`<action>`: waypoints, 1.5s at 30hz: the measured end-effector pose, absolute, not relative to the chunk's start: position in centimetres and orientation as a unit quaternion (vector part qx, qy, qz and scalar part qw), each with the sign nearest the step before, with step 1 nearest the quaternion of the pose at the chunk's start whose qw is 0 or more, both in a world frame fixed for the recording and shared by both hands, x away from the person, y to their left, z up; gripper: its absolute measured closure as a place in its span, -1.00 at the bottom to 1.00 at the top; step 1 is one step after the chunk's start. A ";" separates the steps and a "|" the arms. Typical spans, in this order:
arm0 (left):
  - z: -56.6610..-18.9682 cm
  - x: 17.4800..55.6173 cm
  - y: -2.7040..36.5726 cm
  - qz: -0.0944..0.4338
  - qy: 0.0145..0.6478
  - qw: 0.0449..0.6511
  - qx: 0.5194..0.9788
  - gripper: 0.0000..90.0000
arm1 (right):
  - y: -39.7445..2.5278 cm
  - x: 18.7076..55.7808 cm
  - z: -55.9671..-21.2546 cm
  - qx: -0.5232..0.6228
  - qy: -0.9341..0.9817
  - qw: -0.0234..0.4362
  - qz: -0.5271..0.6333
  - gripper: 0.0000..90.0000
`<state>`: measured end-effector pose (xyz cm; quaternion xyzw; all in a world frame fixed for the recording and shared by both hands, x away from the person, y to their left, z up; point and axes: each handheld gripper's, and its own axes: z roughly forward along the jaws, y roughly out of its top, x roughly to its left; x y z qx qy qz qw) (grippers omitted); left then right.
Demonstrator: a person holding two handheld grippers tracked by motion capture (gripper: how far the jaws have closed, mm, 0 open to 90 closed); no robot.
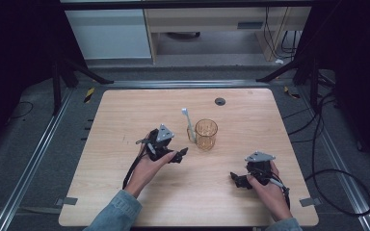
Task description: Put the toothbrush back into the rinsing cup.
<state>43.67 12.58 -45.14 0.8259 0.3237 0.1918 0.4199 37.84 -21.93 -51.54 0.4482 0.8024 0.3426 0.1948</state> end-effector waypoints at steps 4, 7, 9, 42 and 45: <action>-45.4 43.5 13.7 0.189 0.335 0.393 0.835 -0.85 | -21.9 37.8 -51.5 0.448 0.802 0.195 0.343 -0.99; -45.7 43.3 14.9 0.187 0.349 0.386 0.834 -0.85 | -21.9 37.8 -51.5 0.448 0.802 0.195 0.343 -0.99; -45.8 43.2 15.6 0.188 0.355 0.383 0.832 -0.85 | -21.9 37.8 -51.5 0.448 0.802 0.195 0.343 -0.99; -49.9 45.3 28.9 0.215 0.503 0.318 0.774 -0.82 | -21.9 37.8 -51.5 0.448 0.802 0.195 0.343 -0.99; -50.3 45.5 29.4 0.217 0.504 0.321 0.772 -0.82 | -21.9 37.8 -51.5 0.448 0.802 0.195 0.343 -0.99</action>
